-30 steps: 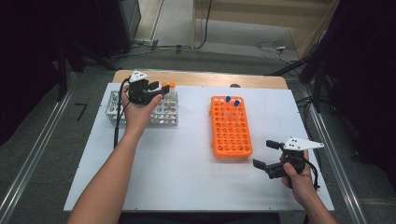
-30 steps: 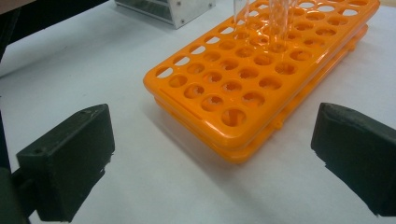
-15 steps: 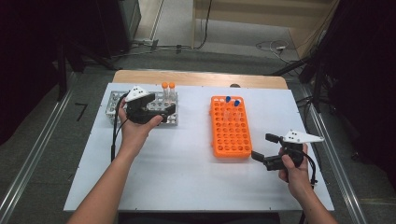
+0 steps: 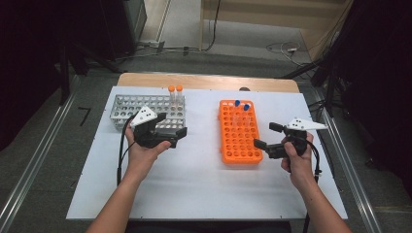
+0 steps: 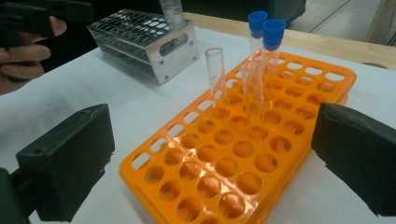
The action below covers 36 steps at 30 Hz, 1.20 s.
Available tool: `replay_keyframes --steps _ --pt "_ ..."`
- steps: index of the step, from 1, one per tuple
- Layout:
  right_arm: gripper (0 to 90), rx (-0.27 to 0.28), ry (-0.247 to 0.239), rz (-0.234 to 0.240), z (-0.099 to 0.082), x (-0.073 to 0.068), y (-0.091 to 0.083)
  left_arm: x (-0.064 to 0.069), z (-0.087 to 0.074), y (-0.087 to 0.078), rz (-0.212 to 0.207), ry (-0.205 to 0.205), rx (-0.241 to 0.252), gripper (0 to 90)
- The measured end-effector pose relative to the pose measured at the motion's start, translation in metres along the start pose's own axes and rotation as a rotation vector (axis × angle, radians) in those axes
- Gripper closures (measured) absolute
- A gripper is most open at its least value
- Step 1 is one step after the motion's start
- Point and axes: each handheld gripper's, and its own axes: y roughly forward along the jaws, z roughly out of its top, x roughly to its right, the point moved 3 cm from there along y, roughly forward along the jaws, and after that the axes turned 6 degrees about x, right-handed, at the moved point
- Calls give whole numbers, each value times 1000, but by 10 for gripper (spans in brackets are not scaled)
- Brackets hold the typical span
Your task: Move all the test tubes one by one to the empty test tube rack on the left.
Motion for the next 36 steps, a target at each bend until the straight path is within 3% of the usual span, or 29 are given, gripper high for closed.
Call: replay_keyframes --steps 7,13,15,21,30,36 --pt "58 -15 -7 -37 5 14 24 8 -6 6 -23 4 -14 0" --pt "266 -29 26 -67 -3 25 39 13 -7 6 -31 -2 -9 0" --pt "317 -60 13 -84 -7 27 45 14 -8 6 -34 -5 -7 0" --pt "462 -93 -15 -97 -14 25 58 16 -14 9 -42 -12 -20 0" --pt "548 -111 -15 -119 -20 25 65 15 -19 10 -44 -32 -27 0" --pt "639 -108 -47 -137 -25 24 69 15 -21 11 -39 -33 -35 0"
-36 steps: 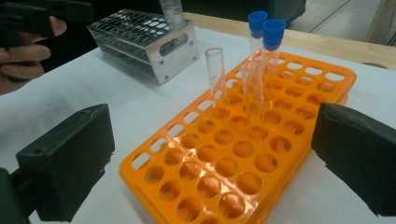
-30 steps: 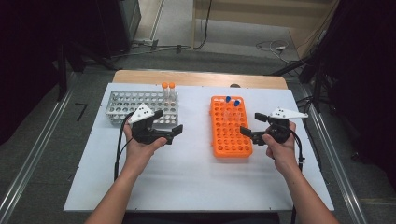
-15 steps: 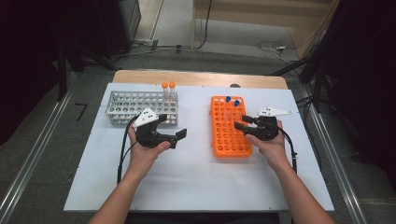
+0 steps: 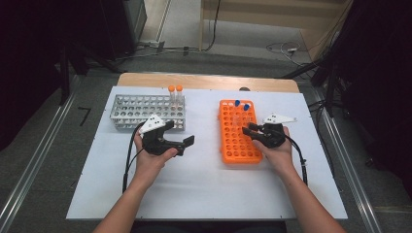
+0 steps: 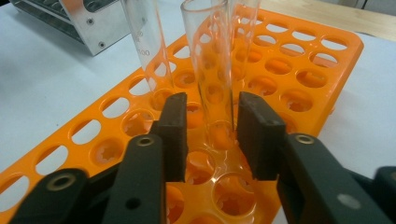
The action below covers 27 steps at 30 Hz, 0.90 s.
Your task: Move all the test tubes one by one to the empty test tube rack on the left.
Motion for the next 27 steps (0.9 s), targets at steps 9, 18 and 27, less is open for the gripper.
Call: replay_keyframes --steps 9,18,27 --pt "729 27 -59 -74 -3 -6 2 1 -1 5 -8 -11 0 1" --pt "740 83 -12 -68 1 -2 -8 7 0 6 -23 7 -6 1" --pt "740 131 4 -48 12 -4 -28 10 2 4 -29 9 0 1"
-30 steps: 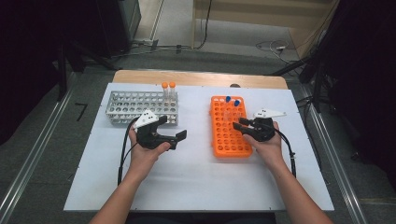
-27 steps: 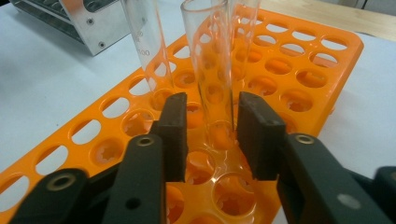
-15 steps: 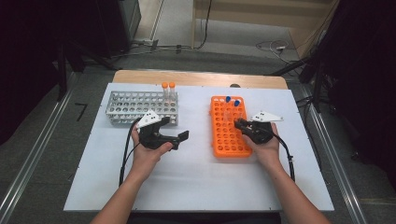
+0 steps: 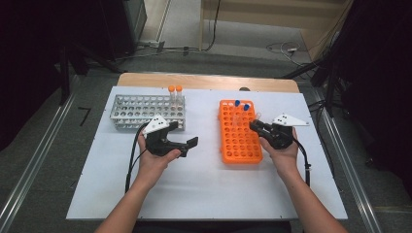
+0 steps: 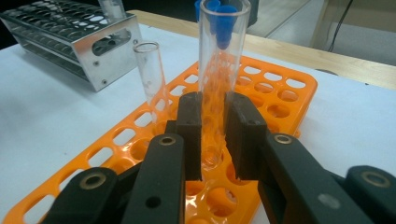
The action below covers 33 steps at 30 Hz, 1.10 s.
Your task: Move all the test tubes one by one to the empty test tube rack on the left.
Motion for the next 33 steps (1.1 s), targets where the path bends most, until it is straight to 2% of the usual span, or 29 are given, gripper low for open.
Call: replay_keyframes --steps 5,16,20,23,30,33 --pt "740 2 15 29 3 -4 -10 2 2 -1 -2 3 7 1" --pt "740 -2 20 120 9 -28 -22 12 10 -7 -13 2 35 2" --pt "740 -12 0 158 10 -43 -20 18 14 -8 -26 -8 55 5" --pt "740 -19 -21 188 11 -54 -17 24 16 -4 -41 4 55 15" --pt "740 -49 -46 266 8 -79 -6 35 11 4 -74 33 21 29" --pt "740 -64 -50 293 7 -89 -3 37 11 3 -111 37 20 89"
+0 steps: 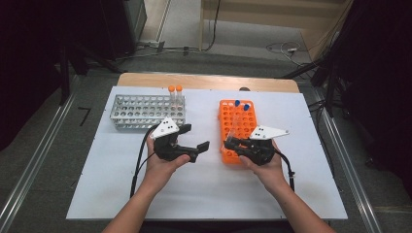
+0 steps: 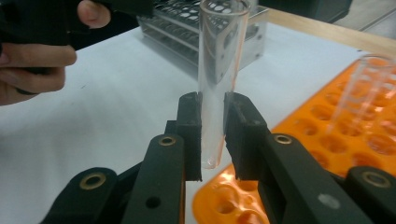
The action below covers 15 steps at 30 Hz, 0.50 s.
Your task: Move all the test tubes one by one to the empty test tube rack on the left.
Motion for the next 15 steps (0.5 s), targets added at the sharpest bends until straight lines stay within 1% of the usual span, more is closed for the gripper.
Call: replay_keyframes --steps 3,8,12,15 --pt "740 -5 -7 24 0 -8 5 3 1 0 -37 -9 7 158" --pt "740 -20 -20 52 0 -18 10 9 1 2 -81 1 7 256" --pt "740 -27 -20 77 0 -24 14 12 0 4 -125 12 0 354" --pt "740 -35 -23 91 0 -28 17 15 -2 5 -154 16 -10 406"
